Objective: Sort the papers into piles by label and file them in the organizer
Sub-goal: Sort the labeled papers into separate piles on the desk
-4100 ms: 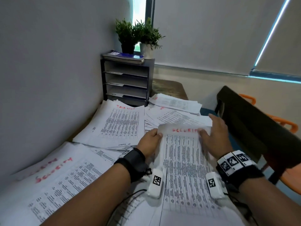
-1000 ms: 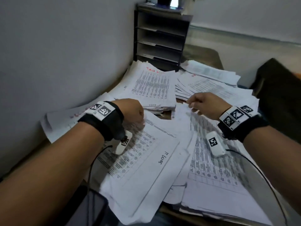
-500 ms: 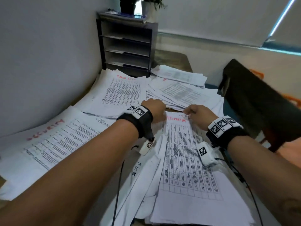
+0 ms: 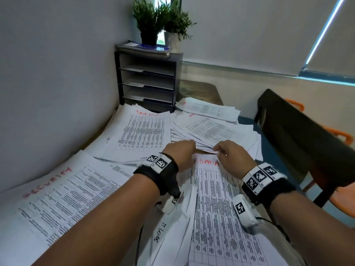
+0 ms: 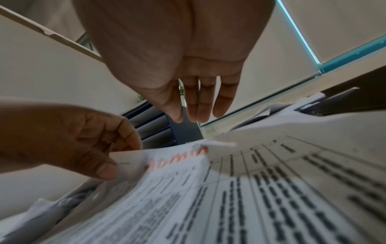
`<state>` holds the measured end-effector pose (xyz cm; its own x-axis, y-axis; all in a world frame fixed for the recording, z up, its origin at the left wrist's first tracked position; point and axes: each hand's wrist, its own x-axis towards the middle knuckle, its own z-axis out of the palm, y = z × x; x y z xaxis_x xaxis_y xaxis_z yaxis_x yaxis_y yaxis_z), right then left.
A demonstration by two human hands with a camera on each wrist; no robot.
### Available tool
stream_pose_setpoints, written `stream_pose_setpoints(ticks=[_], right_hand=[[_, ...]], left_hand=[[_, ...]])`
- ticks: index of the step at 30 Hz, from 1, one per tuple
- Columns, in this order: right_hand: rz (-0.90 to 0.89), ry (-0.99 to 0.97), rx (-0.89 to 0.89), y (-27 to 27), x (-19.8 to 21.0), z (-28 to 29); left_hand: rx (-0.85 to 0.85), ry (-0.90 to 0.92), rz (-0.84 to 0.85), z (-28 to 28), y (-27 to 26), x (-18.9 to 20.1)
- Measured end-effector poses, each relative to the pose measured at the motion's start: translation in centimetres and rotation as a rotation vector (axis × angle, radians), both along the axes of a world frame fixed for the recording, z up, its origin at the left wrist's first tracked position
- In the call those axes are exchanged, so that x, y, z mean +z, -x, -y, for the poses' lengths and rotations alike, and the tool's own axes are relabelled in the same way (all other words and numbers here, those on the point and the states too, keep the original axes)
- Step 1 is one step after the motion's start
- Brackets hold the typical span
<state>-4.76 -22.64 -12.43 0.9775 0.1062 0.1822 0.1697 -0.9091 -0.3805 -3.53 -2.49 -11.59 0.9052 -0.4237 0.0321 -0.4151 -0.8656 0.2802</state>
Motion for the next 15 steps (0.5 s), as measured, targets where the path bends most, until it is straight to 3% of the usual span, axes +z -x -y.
stream_pose_setpoints(ticks=[6, 10, 15], right_hand=[[0.112, -0.001, 0.054, 0.3, 0.5, -0.5], [0.12, -0.055, -0.064, 0.0, 0.8, 0.2], [0.179, -0.248, -0.261, -1.5, 1.4, 3.6]], left_hand=[[-0.039, 0.141, -0.097, -0.7, -1.0, -0.4], [0.034, 0.488, -0.15, -1.7, -1.6, -0.5], [0.191, 0.825, -0.08, -2.4, -3.9, 0.3]])
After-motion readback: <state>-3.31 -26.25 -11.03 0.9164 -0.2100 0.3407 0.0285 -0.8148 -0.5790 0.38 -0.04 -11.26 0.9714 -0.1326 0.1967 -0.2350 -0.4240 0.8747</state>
